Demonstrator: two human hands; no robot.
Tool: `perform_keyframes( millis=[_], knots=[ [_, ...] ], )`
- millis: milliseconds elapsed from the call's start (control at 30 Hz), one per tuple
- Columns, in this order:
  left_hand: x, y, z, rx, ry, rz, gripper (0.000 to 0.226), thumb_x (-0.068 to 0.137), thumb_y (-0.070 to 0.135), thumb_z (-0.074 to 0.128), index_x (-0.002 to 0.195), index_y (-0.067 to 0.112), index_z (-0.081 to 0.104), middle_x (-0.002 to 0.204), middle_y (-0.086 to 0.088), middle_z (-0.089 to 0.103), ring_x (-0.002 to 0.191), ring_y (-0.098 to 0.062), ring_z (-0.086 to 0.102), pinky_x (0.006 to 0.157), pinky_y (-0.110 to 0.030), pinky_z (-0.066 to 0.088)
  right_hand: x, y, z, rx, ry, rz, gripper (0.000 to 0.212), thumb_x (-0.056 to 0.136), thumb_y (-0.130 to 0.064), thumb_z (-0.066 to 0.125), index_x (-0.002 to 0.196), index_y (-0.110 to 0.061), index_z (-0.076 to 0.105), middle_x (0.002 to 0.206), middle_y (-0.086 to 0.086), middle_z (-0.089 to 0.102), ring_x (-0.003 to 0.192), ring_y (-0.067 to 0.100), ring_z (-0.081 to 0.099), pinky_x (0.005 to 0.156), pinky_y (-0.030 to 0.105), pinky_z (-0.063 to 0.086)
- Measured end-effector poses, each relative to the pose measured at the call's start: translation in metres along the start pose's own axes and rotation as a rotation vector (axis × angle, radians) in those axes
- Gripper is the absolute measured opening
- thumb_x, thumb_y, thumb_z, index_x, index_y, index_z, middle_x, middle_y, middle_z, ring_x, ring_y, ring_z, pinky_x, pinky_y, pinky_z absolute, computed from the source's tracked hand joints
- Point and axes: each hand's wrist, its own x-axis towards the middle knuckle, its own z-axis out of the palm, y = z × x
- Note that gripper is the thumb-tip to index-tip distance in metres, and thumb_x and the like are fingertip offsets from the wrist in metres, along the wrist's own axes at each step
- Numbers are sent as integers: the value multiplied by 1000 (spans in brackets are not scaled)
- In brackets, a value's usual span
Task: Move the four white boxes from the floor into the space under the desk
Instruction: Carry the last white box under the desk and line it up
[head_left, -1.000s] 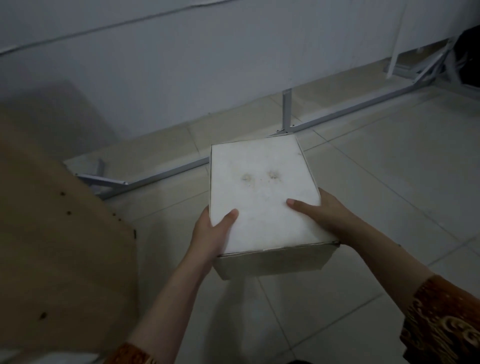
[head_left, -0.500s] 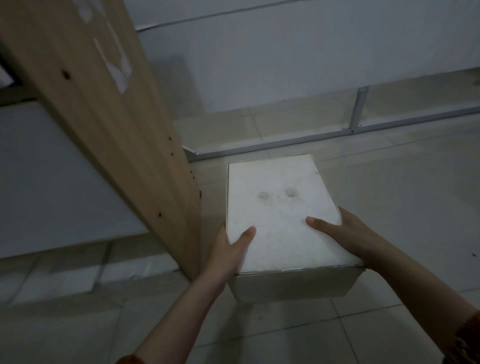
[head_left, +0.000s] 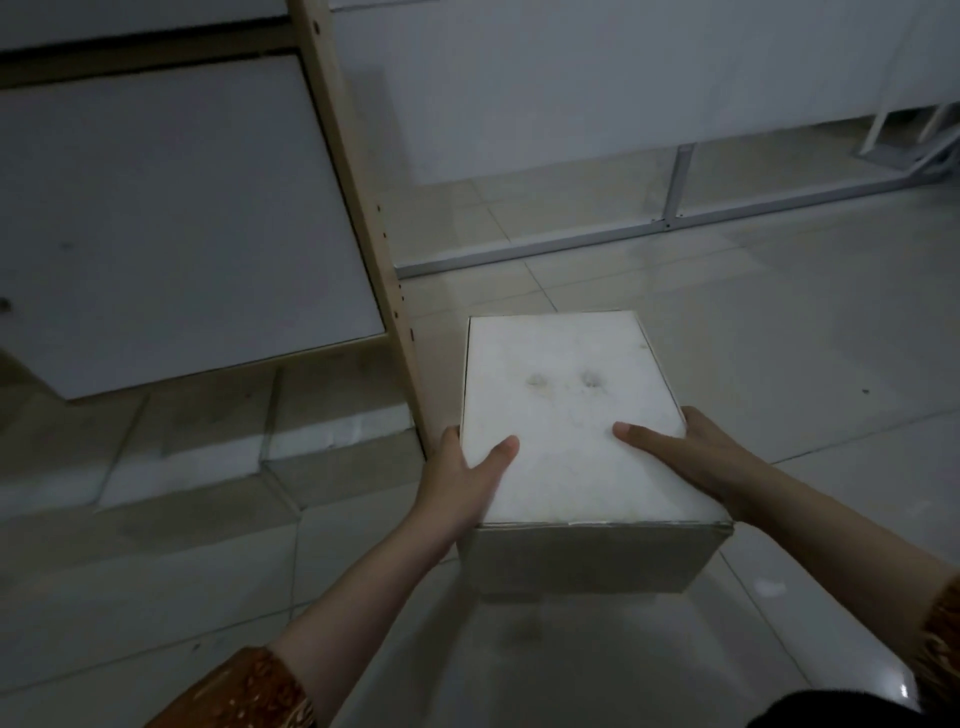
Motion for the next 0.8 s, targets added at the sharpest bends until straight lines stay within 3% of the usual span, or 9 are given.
perform_keyframes(
  millis=[167, 267, 433, 600, 733, 800],
  knots=[
    [-30, -25, -40, 79, 18, 24, 53, 81, 52, 62, 123, 20, 55, 123, 2, 65, 107, -18, 61, 87, -27, 44, -40, -2, 40, -24, 4, -37, 44, 72, -50, 73, 103, -25, 54, 93, -6, 65, 73, 13, 68, 43, 16, 49],
    [-42, -41, -69, 113, 8, 24, 55, 81, 55, 60, 123, 20, 54, 124, 0, 64, 111, -22, 61, 91, -32, 48, -60, -7, 67, 9, -26, -49, 35, 73, -45, 74, 99, -27, 59, 86, -8, 70, 63, 8, 71, 43, 17, 51],
    [-63, -67, -123, 105, 33, 34, 56, 82, 56, 59, 123, 19, 54, 124, 1, 64, 108, -20, 62, 89, -31, 48, -89, -24, 118, -39, -52, -54, 53, 73, -50, 72, 115, -21, 56, 101, -1, 70, 80, 16, 71, 52, 22, 54],
    [-85, -95, -189, 81, 65, 18, 56, 82, 55, 60, 124, 19, 58, 122, 2, 67, 110, -19, 63, 99, -36, 49, -112, -46, 182, -77, -130, -64, 56, 74, -52, 69, 118, -21, 53, 97, -6, 67, 78, 11, 69, 47, 17, 52],
    [-105, -121, -251, 81, 97, 5, 52, 82, 53, 61, 120, 18, 63, 119, 3, 69, 110, -18, 64, 101, -40, 49, -119, -56, 245, -264, -169, -108, 74, 71, -67, 60, 129, -24, 48, 116, -1, 65, 95, 19, 66, 78, 33, 56],
    [-114, -135, -284, 87, 136, 2, 50, 82, 52, 61, 119, 18, 64, 118, 3, 70, 110, -18, 65, 100, -40, 49, -124, -64, 280, -334, -204, -137, 84, 65, -75, 54, 133, -26, 44, 119, -4, 61, 95, 17, 62, 73, 28, 53]
  ],
)
